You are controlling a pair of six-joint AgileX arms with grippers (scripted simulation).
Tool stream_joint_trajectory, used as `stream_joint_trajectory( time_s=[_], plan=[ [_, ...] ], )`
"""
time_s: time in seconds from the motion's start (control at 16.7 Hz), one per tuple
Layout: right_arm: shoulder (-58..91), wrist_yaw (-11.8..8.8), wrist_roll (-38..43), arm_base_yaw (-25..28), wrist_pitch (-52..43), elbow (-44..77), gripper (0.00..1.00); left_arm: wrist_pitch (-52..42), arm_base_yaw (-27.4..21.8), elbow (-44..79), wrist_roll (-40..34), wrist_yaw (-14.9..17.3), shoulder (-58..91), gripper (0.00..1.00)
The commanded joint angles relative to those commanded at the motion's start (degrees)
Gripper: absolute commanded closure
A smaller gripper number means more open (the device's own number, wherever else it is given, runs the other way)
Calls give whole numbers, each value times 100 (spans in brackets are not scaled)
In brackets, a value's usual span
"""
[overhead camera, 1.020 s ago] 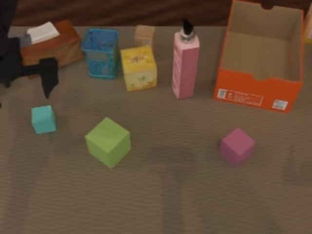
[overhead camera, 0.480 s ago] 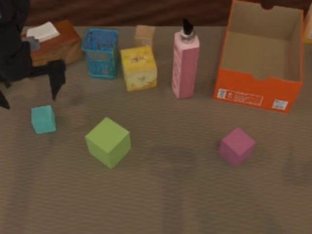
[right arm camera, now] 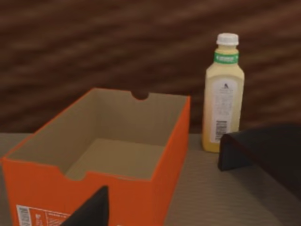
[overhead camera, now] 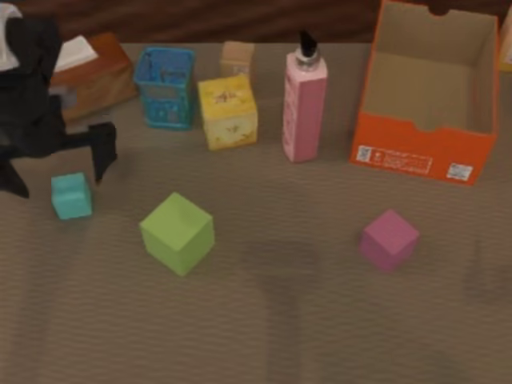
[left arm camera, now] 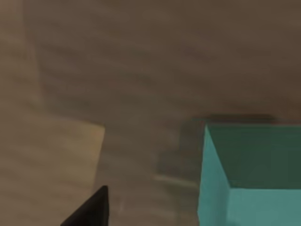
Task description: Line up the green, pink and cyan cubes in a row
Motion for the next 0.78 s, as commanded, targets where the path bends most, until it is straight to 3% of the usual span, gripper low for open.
stream_joint_trajectory(
  time_s=[0.18,0.48,0.78],
  plan=[
    [0,0,0,0,0,0,0,600,-5,-330,-1,3,280,0],
    [0,0,0,0,0,0,0,702,-7,-395,-2,4,345,0],
    [0,0,0,0,0,0,0,702,-7,-395,-2,4,345,38]
  ],
)
